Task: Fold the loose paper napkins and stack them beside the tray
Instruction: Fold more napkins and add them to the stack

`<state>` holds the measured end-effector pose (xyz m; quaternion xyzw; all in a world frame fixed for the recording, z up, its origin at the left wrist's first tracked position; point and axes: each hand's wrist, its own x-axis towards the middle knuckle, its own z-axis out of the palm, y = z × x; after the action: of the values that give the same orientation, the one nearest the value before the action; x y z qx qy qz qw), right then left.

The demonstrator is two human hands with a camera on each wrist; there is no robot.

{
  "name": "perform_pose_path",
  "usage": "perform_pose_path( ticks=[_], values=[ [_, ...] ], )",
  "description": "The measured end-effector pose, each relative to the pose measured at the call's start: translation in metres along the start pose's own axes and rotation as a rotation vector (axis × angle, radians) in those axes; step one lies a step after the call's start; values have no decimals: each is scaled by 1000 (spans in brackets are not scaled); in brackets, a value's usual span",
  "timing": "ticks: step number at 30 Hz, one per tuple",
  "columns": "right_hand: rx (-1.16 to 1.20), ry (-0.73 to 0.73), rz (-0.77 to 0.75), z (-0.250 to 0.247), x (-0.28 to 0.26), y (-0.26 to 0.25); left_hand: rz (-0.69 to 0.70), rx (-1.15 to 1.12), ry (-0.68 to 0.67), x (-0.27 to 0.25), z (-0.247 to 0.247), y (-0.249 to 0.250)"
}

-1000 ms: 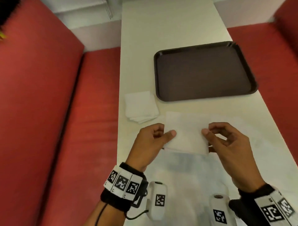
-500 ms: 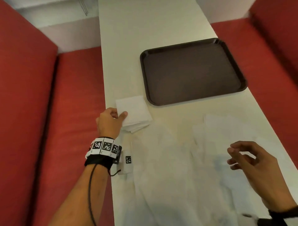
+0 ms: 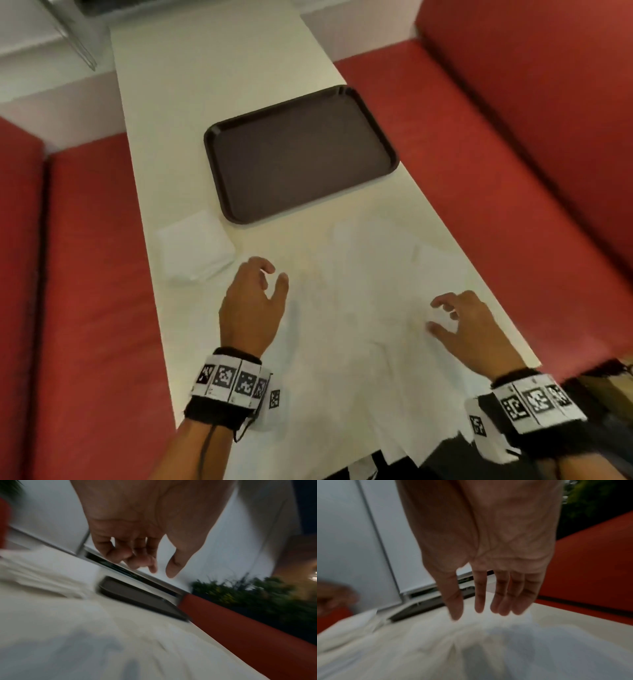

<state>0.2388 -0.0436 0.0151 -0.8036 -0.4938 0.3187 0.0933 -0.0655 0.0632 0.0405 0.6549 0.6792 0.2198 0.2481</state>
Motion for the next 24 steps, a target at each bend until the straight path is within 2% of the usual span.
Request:
perform_pose_path(
  ticks=[3, 6, 10, 14, 18, 24],
  values=[
    [-240, -153, -37, 12, -1, 15, 95, 35, -144, -36, 38, 29],
    [-371, -160, -135, 20, -5, 18, 158, 99, -300, -67, 71, 49],
    [-396, -105, -271, 17, -7, 28, 247, 154, -427, -93, 106, 66],
    [-390, -239, -390, 7, -4, 42, 287, 309, -530, -106, 128, 67],
    [-377, -357, -455, 1, 1, 47, 295, 432, -497, -115, 141, 66],
    [-417, -242, -562, -2, 6, 45, 288, 484, -421, -122, 141, 70]
  ],
)
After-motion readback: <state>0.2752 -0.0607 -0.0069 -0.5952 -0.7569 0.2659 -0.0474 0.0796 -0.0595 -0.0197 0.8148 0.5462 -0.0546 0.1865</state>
